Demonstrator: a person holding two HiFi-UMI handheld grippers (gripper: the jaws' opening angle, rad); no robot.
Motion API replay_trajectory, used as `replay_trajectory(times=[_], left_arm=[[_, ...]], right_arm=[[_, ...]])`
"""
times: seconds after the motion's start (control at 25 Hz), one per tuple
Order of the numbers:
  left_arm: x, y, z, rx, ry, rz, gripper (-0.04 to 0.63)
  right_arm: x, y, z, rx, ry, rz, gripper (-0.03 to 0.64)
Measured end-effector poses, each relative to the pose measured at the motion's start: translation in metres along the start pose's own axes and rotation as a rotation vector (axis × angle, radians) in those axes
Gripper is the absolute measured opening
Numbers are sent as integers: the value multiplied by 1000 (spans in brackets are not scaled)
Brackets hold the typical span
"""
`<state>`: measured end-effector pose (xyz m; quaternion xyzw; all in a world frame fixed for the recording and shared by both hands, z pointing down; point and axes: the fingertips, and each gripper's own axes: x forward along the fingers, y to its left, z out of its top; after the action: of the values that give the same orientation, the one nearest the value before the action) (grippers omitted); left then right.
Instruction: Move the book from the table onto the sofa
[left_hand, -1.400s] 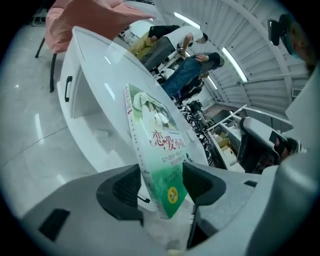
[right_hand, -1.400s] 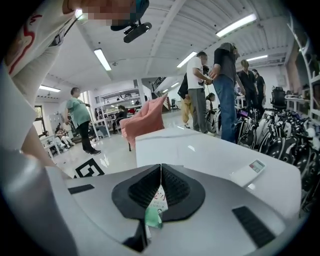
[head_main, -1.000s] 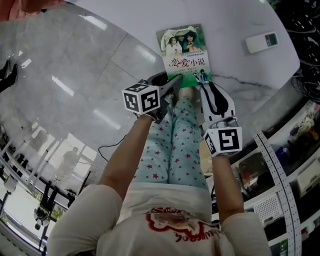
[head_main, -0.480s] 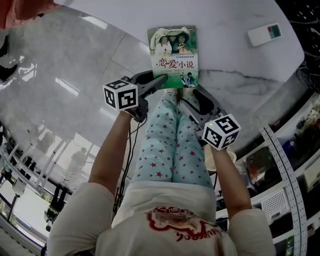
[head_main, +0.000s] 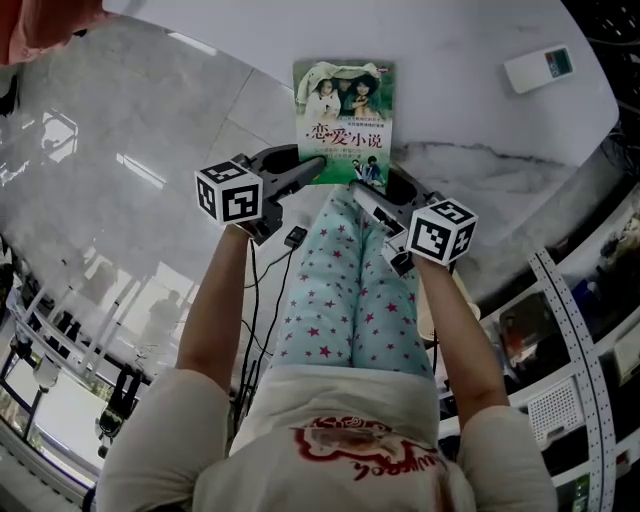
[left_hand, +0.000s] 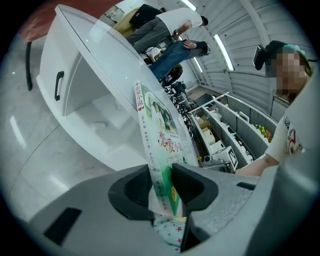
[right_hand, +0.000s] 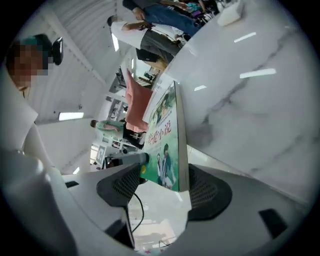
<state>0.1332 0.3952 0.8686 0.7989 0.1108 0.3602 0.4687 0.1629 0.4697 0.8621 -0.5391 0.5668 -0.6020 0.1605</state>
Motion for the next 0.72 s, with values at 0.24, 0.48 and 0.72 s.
replay_trajectory(times=[0.24, 0.48, 0.72], left_arm=[[4, 2, 1, 51, -38, 25, 133], [0, -18, 8, 96, -181, 99, 133], [-13, -46, 28, 115, -300, 124, 133]], right_arm=[[19, -10, 18, 146, -91, 43, 111], [6, 3, 31, 59, -145, 10, 86], [-10, 35, 54, -141, -163, -34, 86]])
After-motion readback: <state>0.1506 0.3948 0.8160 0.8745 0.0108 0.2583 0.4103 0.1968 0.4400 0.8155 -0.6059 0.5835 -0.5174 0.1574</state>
